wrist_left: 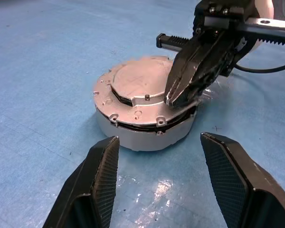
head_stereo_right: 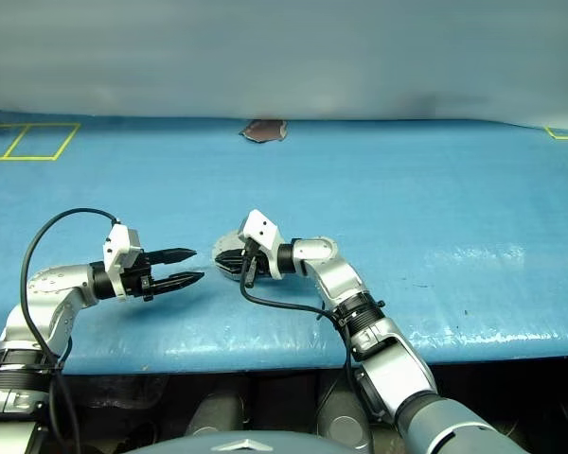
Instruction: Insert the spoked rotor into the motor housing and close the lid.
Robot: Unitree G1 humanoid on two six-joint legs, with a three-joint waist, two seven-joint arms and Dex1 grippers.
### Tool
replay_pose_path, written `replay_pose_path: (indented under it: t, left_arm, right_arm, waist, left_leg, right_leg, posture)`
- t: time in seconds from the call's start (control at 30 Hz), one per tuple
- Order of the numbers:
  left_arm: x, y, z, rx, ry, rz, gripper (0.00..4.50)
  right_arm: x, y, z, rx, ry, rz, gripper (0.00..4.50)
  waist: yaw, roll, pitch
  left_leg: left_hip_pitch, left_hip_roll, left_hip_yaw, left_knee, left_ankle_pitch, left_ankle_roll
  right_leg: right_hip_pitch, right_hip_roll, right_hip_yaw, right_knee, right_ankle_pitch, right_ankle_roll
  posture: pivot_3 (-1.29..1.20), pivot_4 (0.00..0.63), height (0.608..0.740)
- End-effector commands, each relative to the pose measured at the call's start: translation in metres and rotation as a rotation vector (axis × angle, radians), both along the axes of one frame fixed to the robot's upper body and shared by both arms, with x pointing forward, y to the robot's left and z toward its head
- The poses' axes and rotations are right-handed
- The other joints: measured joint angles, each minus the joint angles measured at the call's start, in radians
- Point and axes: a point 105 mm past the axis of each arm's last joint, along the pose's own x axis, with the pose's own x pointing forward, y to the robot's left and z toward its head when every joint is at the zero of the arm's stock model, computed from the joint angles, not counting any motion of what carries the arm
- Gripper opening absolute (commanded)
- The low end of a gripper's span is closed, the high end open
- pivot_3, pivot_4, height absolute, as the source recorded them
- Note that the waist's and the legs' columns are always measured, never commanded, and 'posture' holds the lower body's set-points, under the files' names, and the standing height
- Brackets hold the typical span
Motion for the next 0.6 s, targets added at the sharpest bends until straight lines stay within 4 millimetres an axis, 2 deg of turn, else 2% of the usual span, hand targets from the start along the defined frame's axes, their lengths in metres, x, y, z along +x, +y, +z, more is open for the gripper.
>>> replay_pose_path:
  t: [0.03, 0.43, 0.53, 0.6]
  left_arm:
    - [0.001, 0.004, 0.015, -0.007, -0.048, 0.009, 2.95]
    - [0.003, -0.001, 0.016, -0.027, -0.062, 0.015, 2.95]
    - [0.003, -0.001, 0.015, -0.036, -0.063, 0.021, 2.95]
    - [0.003, -0.002, 0.015, -0.039, -0.063, 0.024, 2.95]
  right_arm:
    - [0.005, -0.002, 0.006, 0.038, 0.000, -0.050, 0.00]
    - [-0.003, -0.006, -0.026, 0.014, 0.074, -0.140, 0.00]
    - [-0.009, -0.006, -0.023, 0.038, 0.071, -0.138, 0.00]
    - [-0.012, -0.006, -0.009, 0.084, 0.043, -0.137, 0.00]
  waist:
    - [0.000, 0.000, 0.000]
    - [0.001, 0.000, -0.001]
    - [0.002, 0.000, -0.001]
    - [0.003, 0.000, -0.001]
  left_leg:
    - [0.000, 0.000, 0.000, 0.000, 0.000, 0.000]
    - [0.002, 0.001, 0.000, 0.000, 0.000, 0.000]
    - [0.002, 0.001, 0.000, 0.000, 0.000, 0.000]
    - [0.001, 0.001, 0.000, 0.000, 0.000, 0.000]
  right_leg:
    - [0.000, 0.000, 0.000, 0.000, 0.000, 0.000]
    - [0.002, 0.001, 0.000, 0.000, 0.000, -0.001]
    - [0.002, 0.000, 0.000, 0.000, 0.000, -0.001]
    - [0.001, 0.000, 0.000, 0.000, -0.001, -0.001]
  posture:
    - [0.00, 0.150, 0.740]
    - [0.00, 0.150, 0.740]
    - [0.00, 0.150, 0.740]
    - [0.00, 0.150, 0.740]
